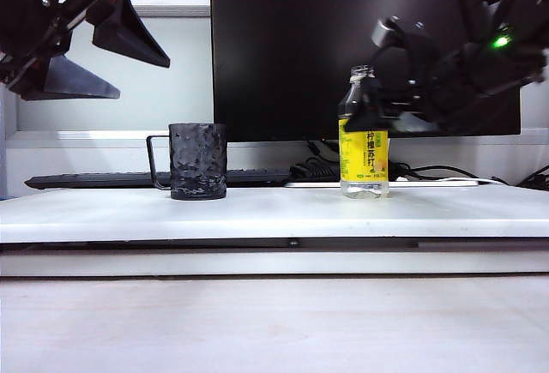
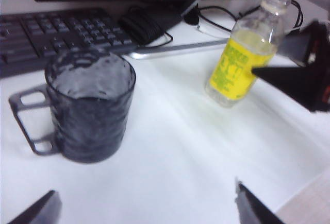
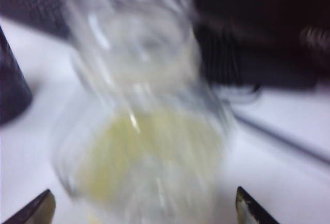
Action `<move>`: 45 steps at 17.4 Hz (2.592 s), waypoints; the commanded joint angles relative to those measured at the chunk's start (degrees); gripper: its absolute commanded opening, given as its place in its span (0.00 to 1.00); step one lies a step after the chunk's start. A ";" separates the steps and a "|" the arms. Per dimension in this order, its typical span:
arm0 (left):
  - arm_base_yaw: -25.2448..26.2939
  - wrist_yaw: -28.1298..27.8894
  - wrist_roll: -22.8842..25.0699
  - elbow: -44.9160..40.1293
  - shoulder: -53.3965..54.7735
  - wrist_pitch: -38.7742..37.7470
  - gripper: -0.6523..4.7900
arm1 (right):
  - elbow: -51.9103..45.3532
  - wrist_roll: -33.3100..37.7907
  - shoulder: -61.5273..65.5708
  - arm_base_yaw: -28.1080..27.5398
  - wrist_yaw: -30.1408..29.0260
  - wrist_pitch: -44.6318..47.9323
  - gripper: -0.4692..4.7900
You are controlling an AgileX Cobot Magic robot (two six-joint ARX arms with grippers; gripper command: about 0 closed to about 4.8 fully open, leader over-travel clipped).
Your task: Carefully pick up the bottle and pour some water from the bottle into the cup.
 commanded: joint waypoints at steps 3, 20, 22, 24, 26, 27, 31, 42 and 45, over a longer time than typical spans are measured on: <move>-0.04 0.11 1.57 0.24 -0.11 -4.26 1.00 | 0.94 0.02 2.21 1.20 1.88 2.32 1.00; -0.04 -0.68 7.04 0.26 -0.11 -3.67 1.00 | 0.94 0.02 1.16 1.51 3.67 2.73 0.30; -0.04 -0.66 7.04 0.26 -0.11 -2.93 1.00 | 0.96 0.00 -1.27 1.60 2.45 2.40 0.30; -0.04 -0.66 7.02 0.28 -0.11 -1.97 1.00 | 1.18 0.00 -4.42 1.99 2.54 2.29 0.30; -0.04 -0.63 7.02 0.26 -0.11 -1.31 1.00 | 3.43 -0.96 -6.56 2.62 2.69 -0.20 0.30; -0.04 -0.63 7.02 0.26 -0.11 -0.61 1.00 | 5.88 -4.52 -6.88 4.00 2.91 -3.78 0.30; -0.04 -0.94 2.27 0.33 -0.13 9.51 1.00 | 14.78 -12.48 -6.71 8.81 8.07 -13.09 0.30; -0.04 -2.34 1.01 0.28 1.29 12.61 1.00 | 22.71 -36.11 4.76 17.31 13.49 -12.76 0.31; -0.04 -1.90 1.01 0.26 3.04 12.98 1.00 | 26.99 -42.45 9.07 17.99 14.19 -12.59 0.31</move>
